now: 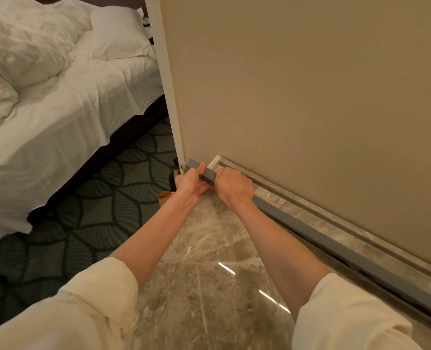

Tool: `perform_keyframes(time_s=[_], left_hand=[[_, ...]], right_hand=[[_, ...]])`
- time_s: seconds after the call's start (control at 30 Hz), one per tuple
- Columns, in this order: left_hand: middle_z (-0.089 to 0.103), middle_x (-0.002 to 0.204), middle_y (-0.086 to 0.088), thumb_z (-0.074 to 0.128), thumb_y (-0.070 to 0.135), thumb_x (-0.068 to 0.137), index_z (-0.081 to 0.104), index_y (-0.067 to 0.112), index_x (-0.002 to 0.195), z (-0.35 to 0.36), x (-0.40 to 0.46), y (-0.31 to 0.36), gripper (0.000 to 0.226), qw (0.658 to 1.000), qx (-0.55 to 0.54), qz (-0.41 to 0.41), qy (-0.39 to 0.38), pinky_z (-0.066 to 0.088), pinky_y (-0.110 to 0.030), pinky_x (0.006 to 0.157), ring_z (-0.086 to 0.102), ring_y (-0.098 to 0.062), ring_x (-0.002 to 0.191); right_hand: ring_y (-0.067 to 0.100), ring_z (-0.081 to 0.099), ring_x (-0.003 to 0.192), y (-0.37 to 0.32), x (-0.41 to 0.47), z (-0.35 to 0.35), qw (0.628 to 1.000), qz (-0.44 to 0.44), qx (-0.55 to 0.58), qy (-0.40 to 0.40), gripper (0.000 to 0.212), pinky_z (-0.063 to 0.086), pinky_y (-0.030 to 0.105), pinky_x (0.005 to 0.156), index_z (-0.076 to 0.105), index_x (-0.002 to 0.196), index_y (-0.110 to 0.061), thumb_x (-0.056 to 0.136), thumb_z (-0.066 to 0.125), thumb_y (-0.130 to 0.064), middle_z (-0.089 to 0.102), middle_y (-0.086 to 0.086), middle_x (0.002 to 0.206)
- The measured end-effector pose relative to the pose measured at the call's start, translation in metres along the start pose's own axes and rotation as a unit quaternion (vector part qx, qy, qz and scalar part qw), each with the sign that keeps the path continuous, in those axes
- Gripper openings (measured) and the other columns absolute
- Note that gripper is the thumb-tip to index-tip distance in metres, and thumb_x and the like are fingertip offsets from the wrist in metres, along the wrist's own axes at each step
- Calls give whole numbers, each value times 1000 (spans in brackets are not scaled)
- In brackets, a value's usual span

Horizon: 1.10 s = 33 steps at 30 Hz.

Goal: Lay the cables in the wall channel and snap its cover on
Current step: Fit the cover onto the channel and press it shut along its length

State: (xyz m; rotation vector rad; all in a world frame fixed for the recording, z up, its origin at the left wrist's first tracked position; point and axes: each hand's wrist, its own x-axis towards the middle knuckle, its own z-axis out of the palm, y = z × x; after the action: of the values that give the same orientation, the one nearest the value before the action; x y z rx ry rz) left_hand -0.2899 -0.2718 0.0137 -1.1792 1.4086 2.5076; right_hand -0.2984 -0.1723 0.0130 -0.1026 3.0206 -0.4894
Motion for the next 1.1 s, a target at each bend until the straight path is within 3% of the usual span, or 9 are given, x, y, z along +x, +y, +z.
perform_keyframes(time_s=[0.17,0.37,0.5,0.57,0.63,0.77,0.9,1.0,1.1], left_hand=[[66,93,-19,66,7,85,56,-1,99,0,0,-2,19,1000,-2,-1,-1,54,-31,52,66,-24,70],[64,106,-27,66,10,85,52,-8,113,-4,2,-2,36,999,11,-5,-39,56,-36,65,67,-32,85],[59,115,-28,63,16,88,48,-11,118,-3,0,0,42,998,19,-27,-51,52,-40,80,61,-36,100],[58,116,-28,62,18,89,51,-8,107,-2,-2,0,33,997,27,-25,-64,51,-39,79,61,-34,96],[58,116,-27,62,19,89,52,-5,101,-2,-4,-1,29,997,29,-19,-67,51,-38,78,60,-32,94],[57,117,-28,64,18,88,42,-10,123,-5,-7,-2,49,998,31,11,-59,54,-38,68,62,-34,94],[60,113,-26,60,21,91,45,-7,122,0,-16,-5,44,990,117,62,-46,57,-39,76,65,-35,96],[62,99,-24,54,19,94,50,-3,111,5,-24,-7,28,975,205,68,-44,57,-40,76,66,-33,84],[65,79,-17,48,15,94,58,-1,96,5,-45,-19,19,905,399,135,-55,58,-38,62,66,-32,70]], right_hand=[[36,67,91,3,-1,1,1000,3,5,17,39,39,34,65,65,94,-9,95,28,-21,71,16,100],[37,62,100,13,5,-1,999,-15,27,-39,38,38,35,69,63,100,-6,97,27,-19,66,17,111],[33,62,85,35,-4,-9,996,-28,71,-55,56,38,34,65,58,76,-10,100,22,-46,64,11,86],[28,58,71,47,-14,-15,991,-58,85,-80,58,36,33,58,51,69,-13,93,29,-62,57,2,72],[20,51,62,62,-27,-20,986,-98,75,-110,53,34,32,53,49,79,-14,84,44,-67,54,-1,72],[19,51,70,108,-60,-23,981,-125,-5,-148,37,36,30,58,48,94,-16,84,59,-50,59,3,86],[21,52,71,140,-90,-41,983,-94,5,-159,36,36,31,58,48,87,-16,86,58,-51,53,0,79],[23,53,75,147,-102,-49,985,-85,-15,-149,35,38,31,61,49,93,-13,88,58,-46,60,9,90],[30,59,86,144,-112,-47,990,-68,-18,-125,35,42,34,65,46,110,-7,92,54,-36,62,14,101]])
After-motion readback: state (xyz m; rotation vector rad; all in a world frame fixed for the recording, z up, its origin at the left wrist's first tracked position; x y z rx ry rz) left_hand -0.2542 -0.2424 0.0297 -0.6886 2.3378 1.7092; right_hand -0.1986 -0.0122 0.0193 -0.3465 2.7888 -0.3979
